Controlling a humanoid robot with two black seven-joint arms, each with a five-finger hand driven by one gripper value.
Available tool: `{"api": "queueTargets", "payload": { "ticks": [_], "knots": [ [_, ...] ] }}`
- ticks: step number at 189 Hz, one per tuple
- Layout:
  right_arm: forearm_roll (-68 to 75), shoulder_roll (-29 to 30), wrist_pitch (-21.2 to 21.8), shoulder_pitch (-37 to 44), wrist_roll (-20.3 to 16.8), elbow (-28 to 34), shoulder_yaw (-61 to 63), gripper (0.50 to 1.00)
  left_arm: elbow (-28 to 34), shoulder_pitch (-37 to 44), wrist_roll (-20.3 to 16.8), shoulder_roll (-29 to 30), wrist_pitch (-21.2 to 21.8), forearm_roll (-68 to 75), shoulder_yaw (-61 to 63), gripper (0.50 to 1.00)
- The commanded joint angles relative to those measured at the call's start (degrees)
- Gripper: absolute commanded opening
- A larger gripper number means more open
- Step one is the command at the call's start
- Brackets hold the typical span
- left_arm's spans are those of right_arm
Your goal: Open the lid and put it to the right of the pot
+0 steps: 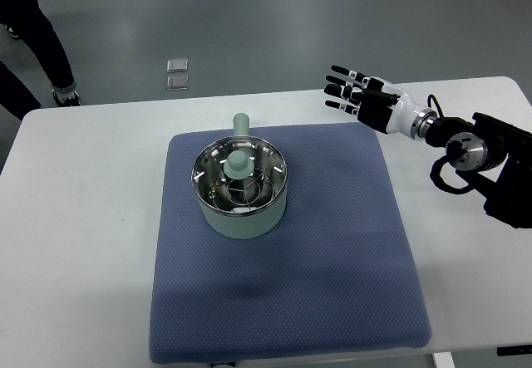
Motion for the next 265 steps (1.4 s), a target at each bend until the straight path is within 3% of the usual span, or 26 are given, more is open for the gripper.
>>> {"api": "queueTargets", "payload": {
  "ticks": [1, 62, 63, 69, 86, 97, 132, 188, 214, 265],
  "knots": [
    [0.14, 0.01, 0.13, -0.19, 0.04, 0.02, 0.26, 0.934, -0.22, 0.1, 0.17, 0.0, 0.22, 0.0, -0.3, 1.0],
    [-0.13, -0.34, 1.1, 0.6, 0.04, 0.38, 0.26, 0.932, -0.93, 0.1, 0.26, 0.0, -0.39, 0.0, -0.3, 1.0],
    [-0.74, -0.43, 2.92, 1.82, -0.04, 0.38, -0.27, 0.932, -0.93, 0.1, 0.17, 0.0, -0.39, 0.0, -0.3, 1.0],
    [-2.49, -0.95, 3.99, 2.8, -0.05, 0.29, -0.8, 0.93, -0.93, 0.1, 0.17, 0.0, -0.39, 0.0, -0.3, 1.0],
    [-13.05, -0.51, 4.79, 5.0, 0.22, 0.29, -0.54, 0.932, -0.84, 0.19, 0.17, 0.0, -0.39, 0.0, -0.3, 1.0],
    [-21.48, -0.6, 5.58, 6.32, 1.71, 0.46, -0.1, 0.932, -0.75, 0.19, 0.17, 0.0, -0.39, 0.0, -0.3, 1.0],
    [-49.24, -0.51, 9.62, 11.67, 11.73, 1.78, -0.71, 0.932, -0.58, 0.1, 0.17, 0.0, -0.39, 0.0, -0.3, 1.0],
    [-81.07, -0.25, 12.43, 19.85, 18.5, 6.53, -0.97, 0.934, -0.4, -0.08, 0.17, 0.0, -0.39, 0.0, -0.39, 1.0],
    [-88.89, -0.08, 12.35, 23.19, 19.55, 10.57, -3.96, 0.934, -0.31, -0.08, 0.17, 0.0, -0.39, 0.0, -0.39, 1.0],
    [-91.36, 6.52, 10.94, 33.29, 19.64, 11.01, -18.28, 0.932, -0.14, -0.08, 0.17, 0.0, -0.39, 0.0, -0.39, 1.0]
  ]
}}
